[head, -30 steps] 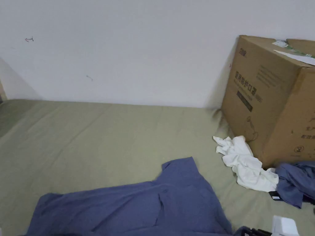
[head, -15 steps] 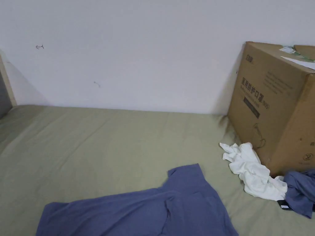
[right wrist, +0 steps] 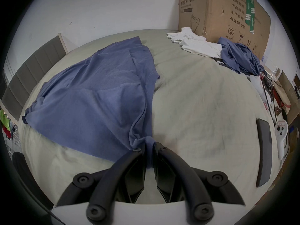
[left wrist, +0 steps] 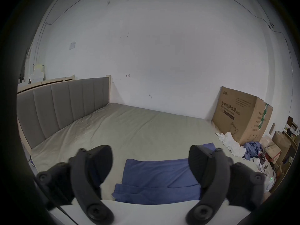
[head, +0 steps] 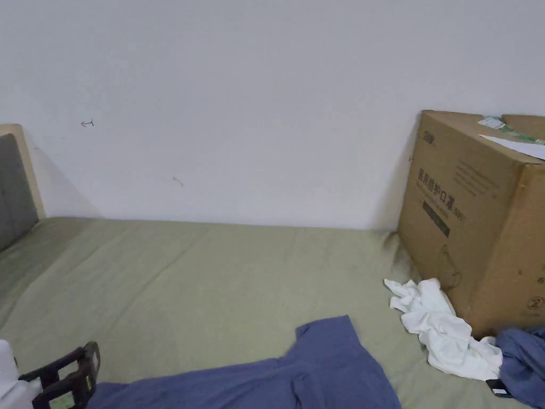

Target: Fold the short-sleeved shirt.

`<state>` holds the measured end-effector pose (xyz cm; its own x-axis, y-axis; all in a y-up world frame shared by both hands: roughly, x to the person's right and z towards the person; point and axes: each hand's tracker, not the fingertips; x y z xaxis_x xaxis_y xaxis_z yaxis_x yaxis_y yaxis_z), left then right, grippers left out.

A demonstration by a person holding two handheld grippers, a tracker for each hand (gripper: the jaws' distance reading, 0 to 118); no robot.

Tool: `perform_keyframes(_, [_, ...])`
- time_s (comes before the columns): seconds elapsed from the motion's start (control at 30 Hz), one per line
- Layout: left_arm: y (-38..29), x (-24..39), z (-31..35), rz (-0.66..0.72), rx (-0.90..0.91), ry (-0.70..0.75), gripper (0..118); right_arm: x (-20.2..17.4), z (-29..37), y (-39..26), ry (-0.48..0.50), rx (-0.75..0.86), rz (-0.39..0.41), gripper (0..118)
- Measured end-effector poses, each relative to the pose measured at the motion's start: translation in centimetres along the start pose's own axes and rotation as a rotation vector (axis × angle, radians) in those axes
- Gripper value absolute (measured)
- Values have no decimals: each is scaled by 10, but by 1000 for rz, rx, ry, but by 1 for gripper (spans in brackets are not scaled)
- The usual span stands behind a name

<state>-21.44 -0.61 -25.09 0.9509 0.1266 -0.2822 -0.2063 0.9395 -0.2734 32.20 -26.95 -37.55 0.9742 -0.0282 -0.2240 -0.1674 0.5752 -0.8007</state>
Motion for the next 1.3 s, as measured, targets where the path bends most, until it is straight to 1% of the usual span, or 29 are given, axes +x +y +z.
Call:
perform_keyframes(0.03, [1,5,5,-18,11,-10,43,-1,0,0,-5,-2,4,9])
perform_keyframes(0.07, [3,9,7,-45,29,-13,27,-1,0,0,-7,-1,5,12])
perform_keyframes(0.1, [5,14,9,-80,29,5,22,-2,2,2,-14,0,3,16])
perform_keyframes(0.13, [6,17,11,-99,39,28,22,-2,4,3,-21,1,3,16])
perform_keyframes(0.17, [8,18,14,-106,56,31,22,-2,8,4,-33,-1,6,19])
perform_keyframes(0.2, [10,20,17,-99,61,23,20,-2,15,9,-64,-15,22,31])
perform_keyframes(0.23, [14,20,20,-104,60,8,16,-1,24,12,-84,-22,35,45])
perform_keyframes(0.27, [17,20,22,-100,60,-7,6,0,37,15,-76,10,25,62])
perform_keyframes(0.3, [19,21,26,-98,65,-30,5,1,56,19,-58,92,15,64])
perform_keyframes(0.33, [22,21,29,-100,70,-24,5,2,80,27,-32,179,3,64])
perform_keyframes(0.4, [24,25,35,-116,85,-10,5,-1,126,45,-24,298,-12,64])
perform_keyframes(0.47, [26,27,41,-117,92,-5,5,-6,177,62,-28,443,3,64])
perform_keyframes(0.5, [27,28,44,-115,93,-8,5,-14,212,73,-36,527,26,64])
perform_keyframes(0.53, [27,29,47,-110,95,-11,5,-19,239,79,-57,603,34,64])
perform_keyframes(0.63, [27,32,57,-107,95,-19,5,-35,306,91,-73,818,31,64])
perform_keyframes(0.67, [26,32,62,-104,98,-22,5,-39,319,90,-66,868,39,64])
perform_keyframes(0.73, [26,34,72,-94,101,-33,5,-50,341,88,-90,923,64,64])
perform_keyframes(0.77, [25,35,77,-90,104,-40,5,-55,343,87,-107,926,77,64])
perform_keyframes(0.8, [23,36,82,-93,105,-45,5,-61,347,83,-111,928,97,61])
perform_keyframes(0.83, [21,38,87,-102,107,-46,5,-65,347,76,-103,941,115,52])
perform_keyframes(0.9, [17,42,95,-125,111,-48,5,-71,342,68,-78,952,131,0])
perform_keyframes(0.97, [16,44,100,-151,102,-61,5,-77,340,63,-79,932,134,0])
perform_keyframes(1.03, [15,46,103,-156,96,-70,5,-79,334,60,-44,893,140,0])
perform_keyframes(1.2, [15,49,104,-173,106,-67,5,-85,333,59,-26,898,139,0])
perform_keyframes(1.3, [17,46,99,-161,99,-78,5,-88,334,63,-23,897,153,0])
